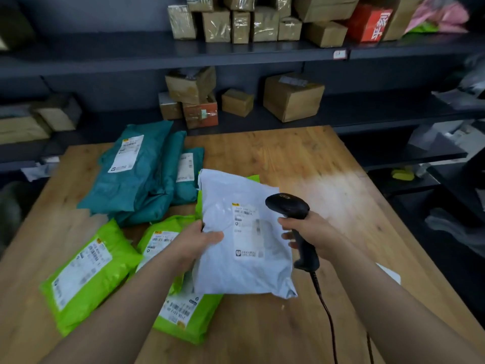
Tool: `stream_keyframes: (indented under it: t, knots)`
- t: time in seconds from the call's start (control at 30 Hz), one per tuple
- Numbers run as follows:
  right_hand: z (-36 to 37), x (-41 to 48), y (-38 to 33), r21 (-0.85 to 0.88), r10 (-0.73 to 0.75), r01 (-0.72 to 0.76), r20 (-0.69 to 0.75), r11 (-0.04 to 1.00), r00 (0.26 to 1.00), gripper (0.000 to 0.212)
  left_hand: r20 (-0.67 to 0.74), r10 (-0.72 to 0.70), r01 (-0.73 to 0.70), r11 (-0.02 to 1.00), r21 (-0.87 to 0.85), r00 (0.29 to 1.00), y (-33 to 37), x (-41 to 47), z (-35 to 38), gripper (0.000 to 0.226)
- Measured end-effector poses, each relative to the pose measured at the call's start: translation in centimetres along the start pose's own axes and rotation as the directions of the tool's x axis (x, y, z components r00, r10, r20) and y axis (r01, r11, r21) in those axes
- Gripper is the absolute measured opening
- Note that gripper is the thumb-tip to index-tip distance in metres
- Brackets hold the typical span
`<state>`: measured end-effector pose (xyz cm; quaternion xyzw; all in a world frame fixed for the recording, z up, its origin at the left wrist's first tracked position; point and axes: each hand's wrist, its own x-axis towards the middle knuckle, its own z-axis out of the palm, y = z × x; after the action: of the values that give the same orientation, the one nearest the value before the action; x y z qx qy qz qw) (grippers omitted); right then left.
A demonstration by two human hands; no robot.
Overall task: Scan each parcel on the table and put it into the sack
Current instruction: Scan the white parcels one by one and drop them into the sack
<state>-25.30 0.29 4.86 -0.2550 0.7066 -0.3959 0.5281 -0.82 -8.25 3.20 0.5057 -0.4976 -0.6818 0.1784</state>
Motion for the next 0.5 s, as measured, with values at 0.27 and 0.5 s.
stream_keyframes:
  t: [0.27, 0.5]
  knots:
    - [1.8, -4.1, 2.0, -0.067, 0.037, -0.032, 0.075, 0.997, 0.996, 0.018, -0.061, -0.239, 0.227, 0.960, -0.162, 0.969, -4.7, 0.8, 0.2, 0.048]
    - [2.0, -6.3, 3.0, -0.177, -0.016, 0.016, -0.002, 0.984, 1.000, 0.014, -0.232, 0.022, -0.060, 0.986, -0.155, 0.972, -8.2, 0.5, 3.0, 0.042]
